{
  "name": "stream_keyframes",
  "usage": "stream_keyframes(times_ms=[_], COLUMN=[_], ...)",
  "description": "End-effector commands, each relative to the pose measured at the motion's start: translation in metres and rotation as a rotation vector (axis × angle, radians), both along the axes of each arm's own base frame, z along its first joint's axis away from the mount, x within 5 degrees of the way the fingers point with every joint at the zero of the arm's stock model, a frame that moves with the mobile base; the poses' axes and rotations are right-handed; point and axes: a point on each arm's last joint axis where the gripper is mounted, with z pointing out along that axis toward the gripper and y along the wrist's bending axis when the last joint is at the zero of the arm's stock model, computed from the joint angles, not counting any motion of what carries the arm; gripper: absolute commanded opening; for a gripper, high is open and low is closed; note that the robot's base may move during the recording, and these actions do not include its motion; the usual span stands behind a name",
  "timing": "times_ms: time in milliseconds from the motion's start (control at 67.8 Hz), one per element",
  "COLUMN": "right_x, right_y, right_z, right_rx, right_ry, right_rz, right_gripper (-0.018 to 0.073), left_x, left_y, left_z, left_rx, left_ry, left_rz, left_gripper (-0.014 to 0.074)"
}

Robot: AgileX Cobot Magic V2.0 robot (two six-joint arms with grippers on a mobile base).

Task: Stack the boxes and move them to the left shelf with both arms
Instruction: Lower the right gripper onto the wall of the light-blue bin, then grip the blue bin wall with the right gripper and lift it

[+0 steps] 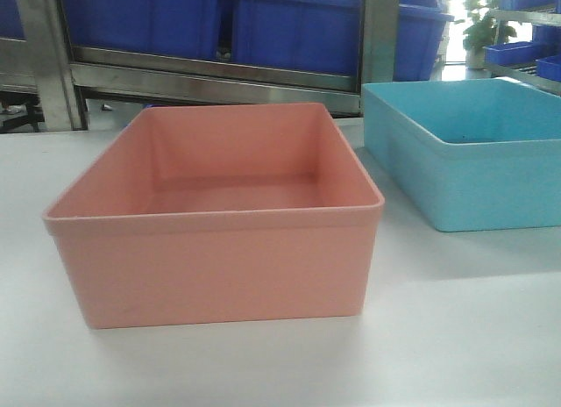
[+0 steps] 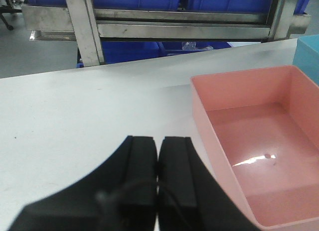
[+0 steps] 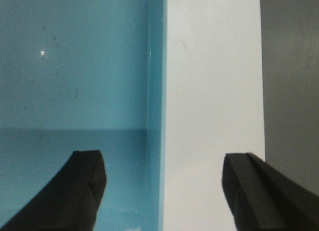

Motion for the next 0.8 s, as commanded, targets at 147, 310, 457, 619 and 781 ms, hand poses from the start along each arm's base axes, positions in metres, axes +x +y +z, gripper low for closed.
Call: stream_keyframes(times_ms=[147,310,457,619,781], right_x=[0.026,0.043,0.051,0.054,0.054], right_y=[-0.006,-0.01,-0.011,-0.012,-0.012], right_z=[-0.009,-0.053,-0.08,-0.088,-0.087], right_rx=[-0.057,-0.038,-0.012,-0.012,-0.011], right_ry=[-0.147,-0.08,-0.039,-0.037,-0.037], right_rz=[0.078,0.075,0.073,0.071,0.07], right_gripper=[0.0594,0.0594,0.0594,0.0391,0.0045], left_x=[-0.001,-0.001,-0.001,-0.001,-0.001], left_y=[-0.002,-0.002,-0.003,-0.004,-0.004], left_z=[0.016,0.016,0.016,0.015,0.015], left_rx=[-0.015,-0.017,-0.024,-0.051,-0.053], left_ry=[-0.099,-0.098,-0.095,-0.084,-0.079], left_rz=[-0.033,-0.034,-0.035,-0.042,-0.041], left_gripper=[-0.0008,-0.0008,-0.0008,-0.0008,-0.0008])
